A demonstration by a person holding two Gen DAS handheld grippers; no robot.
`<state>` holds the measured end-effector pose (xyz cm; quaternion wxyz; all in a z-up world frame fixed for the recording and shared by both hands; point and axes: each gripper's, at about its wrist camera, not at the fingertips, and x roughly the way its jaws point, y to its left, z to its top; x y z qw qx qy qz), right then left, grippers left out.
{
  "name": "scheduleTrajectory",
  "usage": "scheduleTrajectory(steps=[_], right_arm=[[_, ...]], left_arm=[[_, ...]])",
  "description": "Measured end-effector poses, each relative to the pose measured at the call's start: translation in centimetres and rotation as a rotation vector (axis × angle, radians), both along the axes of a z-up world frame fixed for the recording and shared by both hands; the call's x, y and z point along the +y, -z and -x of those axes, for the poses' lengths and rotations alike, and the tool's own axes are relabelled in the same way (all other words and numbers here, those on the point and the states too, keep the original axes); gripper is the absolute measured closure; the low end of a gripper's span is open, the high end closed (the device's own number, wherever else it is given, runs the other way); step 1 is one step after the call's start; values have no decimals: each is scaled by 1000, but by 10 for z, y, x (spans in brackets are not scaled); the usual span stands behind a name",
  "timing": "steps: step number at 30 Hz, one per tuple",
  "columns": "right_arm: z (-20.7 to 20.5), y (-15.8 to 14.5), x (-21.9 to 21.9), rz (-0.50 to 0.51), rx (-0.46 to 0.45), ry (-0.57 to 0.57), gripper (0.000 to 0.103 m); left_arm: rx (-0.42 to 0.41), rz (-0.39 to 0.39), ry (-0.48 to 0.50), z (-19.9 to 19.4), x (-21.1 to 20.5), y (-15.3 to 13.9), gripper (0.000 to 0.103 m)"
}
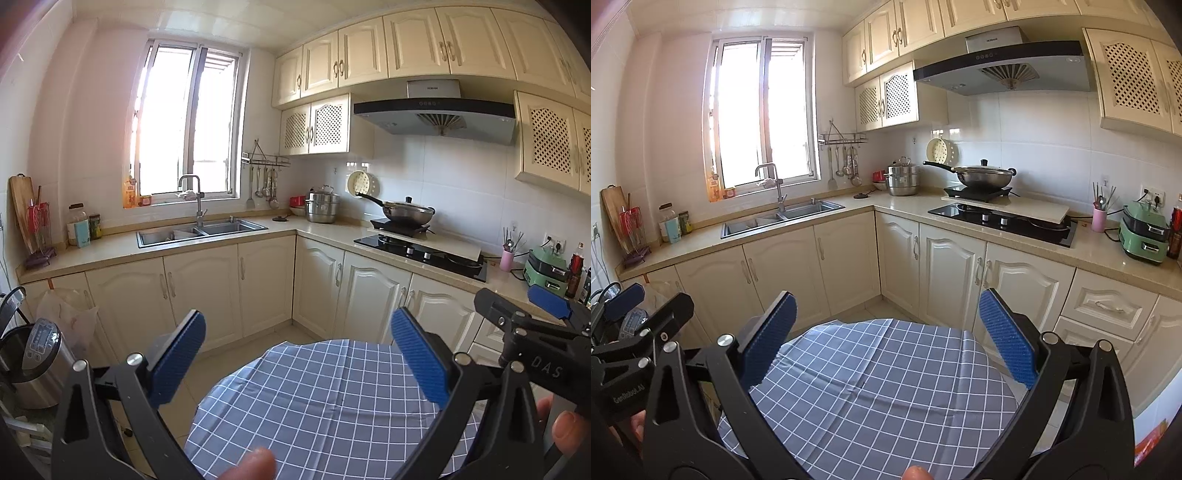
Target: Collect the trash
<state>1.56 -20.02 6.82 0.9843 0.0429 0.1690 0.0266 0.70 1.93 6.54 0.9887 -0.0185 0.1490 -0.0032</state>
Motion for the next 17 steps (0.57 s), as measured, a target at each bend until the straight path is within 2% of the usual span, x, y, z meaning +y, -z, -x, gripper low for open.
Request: scheduleTrajectory(steps=[3, 7, 17], right_arm=[[-1, -1, 1, -2, -2, -3, 6], [-2, -1, 0, -6, -3, -7, 6], [-5, 0, 3, -13, -8, -16, 6]], left_arm=[[-27, -18, -25, 1, 0, -1, 5], [-50, -5, -9, 6, 1, -2, 5], [-47, -8, -29, 2, 1, -1, 5]])
